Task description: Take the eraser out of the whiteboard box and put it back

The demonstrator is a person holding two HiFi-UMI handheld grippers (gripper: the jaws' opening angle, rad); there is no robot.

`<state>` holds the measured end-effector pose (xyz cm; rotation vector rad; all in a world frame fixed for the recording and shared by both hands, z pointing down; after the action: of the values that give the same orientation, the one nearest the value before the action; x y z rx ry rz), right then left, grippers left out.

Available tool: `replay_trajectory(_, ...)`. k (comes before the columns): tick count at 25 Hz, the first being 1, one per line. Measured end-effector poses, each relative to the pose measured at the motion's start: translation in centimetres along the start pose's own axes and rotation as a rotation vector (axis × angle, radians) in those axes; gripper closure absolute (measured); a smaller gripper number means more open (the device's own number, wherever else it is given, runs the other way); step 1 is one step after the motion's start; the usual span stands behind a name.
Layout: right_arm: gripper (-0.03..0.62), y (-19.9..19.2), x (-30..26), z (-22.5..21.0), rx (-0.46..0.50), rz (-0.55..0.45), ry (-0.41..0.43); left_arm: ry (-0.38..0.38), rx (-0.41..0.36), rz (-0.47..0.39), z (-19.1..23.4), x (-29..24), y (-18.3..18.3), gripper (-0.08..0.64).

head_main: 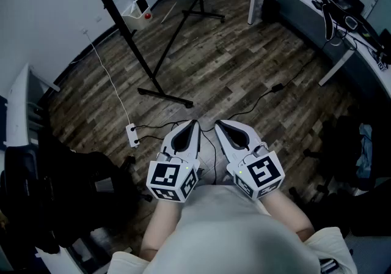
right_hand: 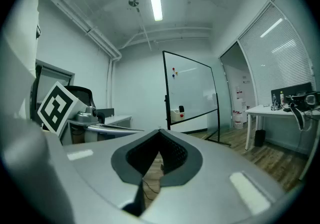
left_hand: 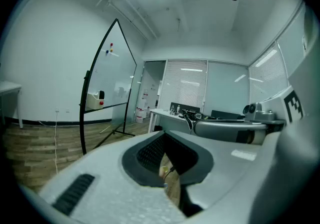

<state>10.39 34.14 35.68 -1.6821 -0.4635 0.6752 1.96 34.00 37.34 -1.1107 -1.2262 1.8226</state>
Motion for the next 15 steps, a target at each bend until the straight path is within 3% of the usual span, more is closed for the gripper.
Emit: replay_trajectory(15,0.588,-0.7,2.4,-2.9,-0.022,-0.001,0.039,0.051,0.030,-0.013,-2.0,-1.7,-0.7,0.555)
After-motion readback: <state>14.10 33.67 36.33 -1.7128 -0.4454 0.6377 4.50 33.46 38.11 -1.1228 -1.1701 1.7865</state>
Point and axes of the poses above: the fingertips, and each gripper's own axes: x backward along the fingers, z to its left, y out of its top, the point moved 3 cm from there along x, backward along the fingers, and after that the axes turned 4 degrees about z, right-handed, at the moved point
